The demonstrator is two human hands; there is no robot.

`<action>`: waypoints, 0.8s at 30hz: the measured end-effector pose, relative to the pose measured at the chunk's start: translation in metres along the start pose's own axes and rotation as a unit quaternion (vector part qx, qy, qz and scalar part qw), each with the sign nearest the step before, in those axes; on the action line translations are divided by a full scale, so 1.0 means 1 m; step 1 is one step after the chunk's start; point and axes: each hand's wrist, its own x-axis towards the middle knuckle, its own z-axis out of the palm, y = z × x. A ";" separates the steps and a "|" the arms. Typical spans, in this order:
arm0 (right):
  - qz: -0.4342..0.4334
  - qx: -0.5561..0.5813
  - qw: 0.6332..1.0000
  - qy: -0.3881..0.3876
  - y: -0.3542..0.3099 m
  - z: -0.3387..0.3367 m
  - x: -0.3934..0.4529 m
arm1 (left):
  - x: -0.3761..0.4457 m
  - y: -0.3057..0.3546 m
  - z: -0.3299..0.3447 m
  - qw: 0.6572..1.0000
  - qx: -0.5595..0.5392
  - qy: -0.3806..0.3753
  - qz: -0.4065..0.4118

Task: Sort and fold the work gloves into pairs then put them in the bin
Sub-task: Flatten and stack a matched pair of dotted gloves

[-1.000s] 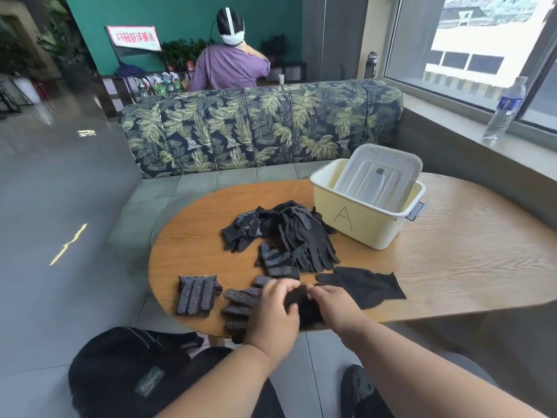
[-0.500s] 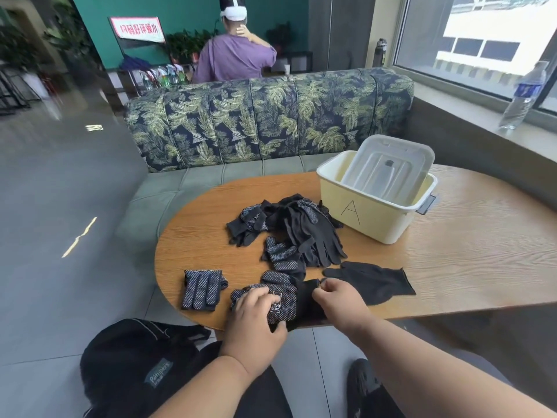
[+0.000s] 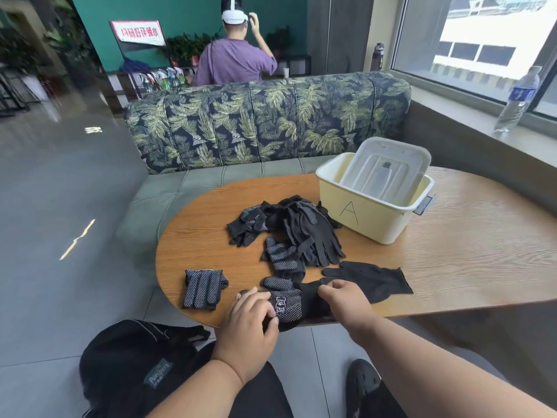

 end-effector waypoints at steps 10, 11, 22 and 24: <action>0.003 -0.027 1.000 0.009 -0.003 0.004 0.004 | 0.000 -0.001 0.001 0.985 0.096 -0.130 -0.059; -0.005 -0.046 0.999 0.016 -0.002 0.005 0.004 | -0.001 0.000 0.003 0.981 0.118 -0.141 -0.060; 0.002 0.012 0.997 0.073 0.008 0.003 0.010 | -0.001 -0.007 -0.007 0.974 0.147 -0.165 -0.044; -0.010 0.012 0.996 0.084 0.006 0.000 0.008 | -0.002 -0.008 -0.007 0.976 0.139 -0.164 -0.036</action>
